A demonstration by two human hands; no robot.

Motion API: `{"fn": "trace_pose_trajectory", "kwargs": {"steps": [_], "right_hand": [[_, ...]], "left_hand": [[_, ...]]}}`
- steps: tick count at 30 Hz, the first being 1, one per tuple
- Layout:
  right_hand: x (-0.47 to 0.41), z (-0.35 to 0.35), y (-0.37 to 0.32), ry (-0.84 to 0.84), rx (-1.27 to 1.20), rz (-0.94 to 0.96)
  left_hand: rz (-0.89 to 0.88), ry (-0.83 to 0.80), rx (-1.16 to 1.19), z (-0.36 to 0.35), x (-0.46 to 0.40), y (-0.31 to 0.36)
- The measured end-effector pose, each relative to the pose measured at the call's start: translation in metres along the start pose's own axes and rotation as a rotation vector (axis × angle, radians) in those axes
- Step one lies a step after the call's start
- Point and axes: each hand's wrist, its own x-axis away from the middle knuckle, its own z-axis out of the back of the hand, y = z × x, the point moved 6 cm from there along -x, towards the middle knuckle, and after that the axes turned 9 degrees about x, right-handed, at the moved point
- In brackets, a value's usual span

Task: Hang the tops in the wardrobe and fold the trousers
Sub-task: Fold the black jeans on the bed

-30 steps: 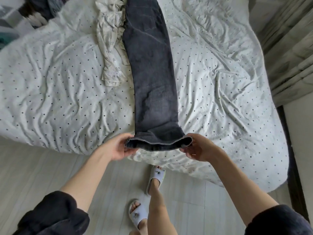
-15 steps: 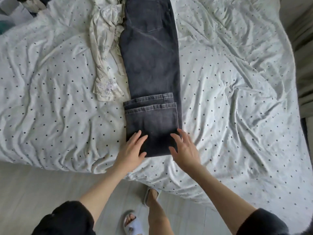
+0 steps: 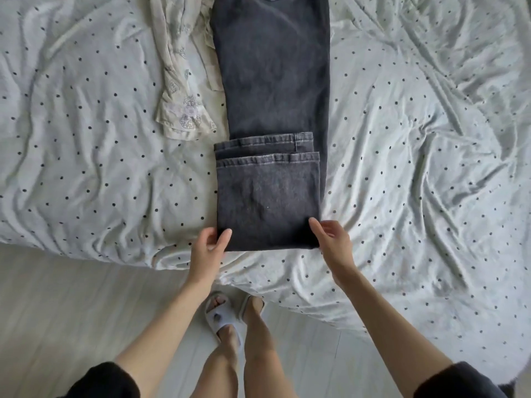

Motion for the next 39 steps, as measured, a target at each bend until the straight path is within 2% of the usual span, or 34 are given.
{"fn": "trace_pose_trajectory", "kwargs": {"steps": [3,6,9,15,19,22,26,29,31,35,39], "right_hand": [[0.006,-0.004,0.001,0.024,0.011,0.015],[0.011,-0.006,-0.002,0.074,0.020,0.047],[0.012,-0.009,-0.001,0.075,0.144,0.080],[0.014,-0.011,0.005,0.031,0.152,0.035],[0.032,-0.020,0.040,-0.034,-0.219,-0.103],[0.050,-0.031,0.057,-0.039,-0.506,-0.199],[0.057,-0.026,0.047,-0.027,-0.571,-0.212],[0.064,-0.017,0.038,-0.062,-0.630,-0.242],[0.074,-0.004,0.020,-0.070,-0.556,-0.213],[0.089,0.033,-0.038,0.030,-0.324,-0.045],[0.071,0.064,-0.102,0.145,-0.312,0.056]], "left_hand": [[0.105,-0.111,0.058,-0.004,0.005,-0.003],[0.139,-0.133,0.100,-0.002,0.005,-0.001],[0.167,-0.182,0.067,-0.001,0.004,-0.002],[0.235,-0.270,-0.013,-0.003,0.004,-0.005],[0.227,-0.305,-0.059,0.005,0.011,-0.015],[0.213,-0.258,-0.069,0.015,0.015,-0.020],[0.215,-0.206,-0.039,0.019,0.017,-0.013],[0.216,-0.200,0.046,0.017,0.022,0.004],[0.198,-0.221,0.095,0.017,0.027,0.027],[0.100,-0.245,0.153,0.014,0.032,0.087],[-0.057,-0.205,0.192,-0.009,0.011,0.160]]}}
